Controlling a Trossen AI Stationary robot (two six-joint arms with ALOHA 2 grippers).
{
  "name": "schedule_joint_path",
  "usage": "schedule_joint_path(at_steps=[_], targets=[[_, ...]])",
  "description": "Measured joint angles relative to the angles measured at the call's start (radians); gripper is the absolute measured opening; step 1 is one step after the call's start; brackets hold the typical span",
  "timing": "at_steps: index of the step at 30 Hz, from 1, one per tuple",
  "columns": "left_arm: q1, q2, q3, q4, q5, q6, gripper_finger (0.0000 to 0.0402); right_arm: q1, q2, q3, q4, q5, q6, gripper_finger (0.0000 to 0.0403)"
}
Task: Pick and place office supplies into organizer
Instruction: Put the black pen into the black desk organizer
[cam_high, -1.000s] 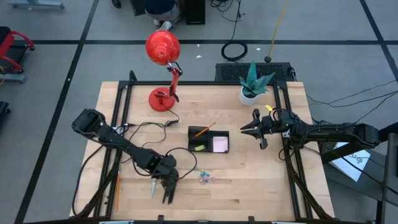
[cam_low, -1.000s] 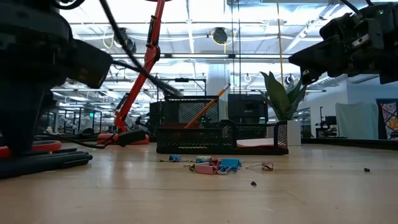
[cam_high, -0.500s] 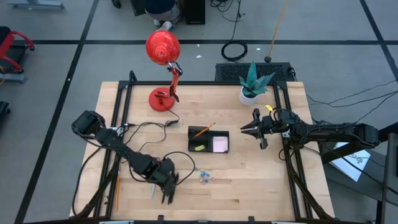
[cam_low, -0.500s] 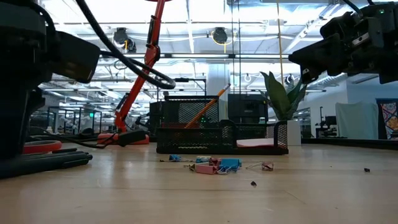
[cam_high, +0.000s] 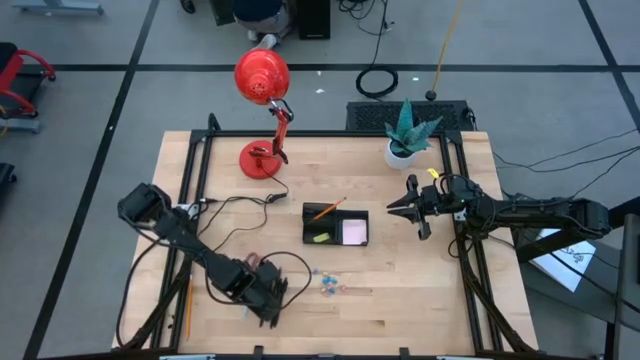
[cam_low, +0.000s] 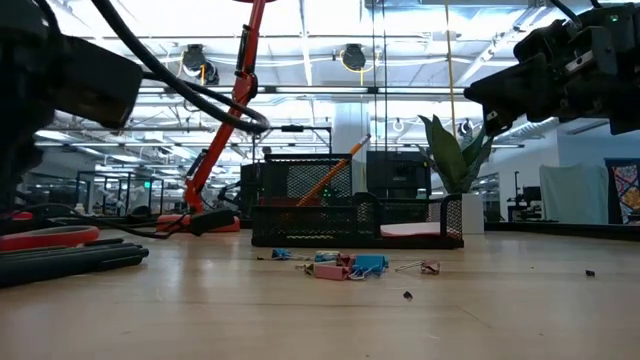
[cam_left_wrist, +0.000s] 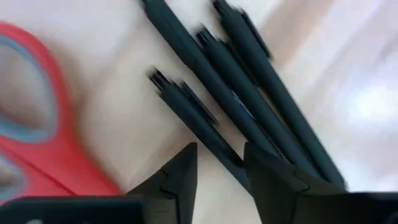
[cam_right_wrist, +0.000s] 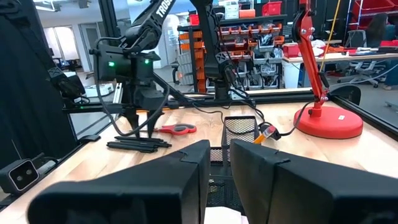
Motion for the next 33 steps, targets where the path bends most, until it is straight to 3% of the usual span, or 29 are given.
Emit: schedule_joint_path(at_steps=[8, 18, 33], targets=[[-0.022, 0.102, 0.033, 0.027, 0.045, -0.042, 0.0094, 0.0, 0.0, 0.0, 0.0, -0.003, 0.0, 0.0059], [-0.018, 0.136, 0.117, -0.082, 0.06, 0.004, 0.0092, 0.0, 0.0, 0.0, 0.0, -0.003, 0.026, 0.0059], [-0.027, 0.127, 0.11, -0.08, -0.077, 0.11, 0.0092, 0.0, 0.0, 0.0, 0.0, -0.003, 0.026, 0.0059]])
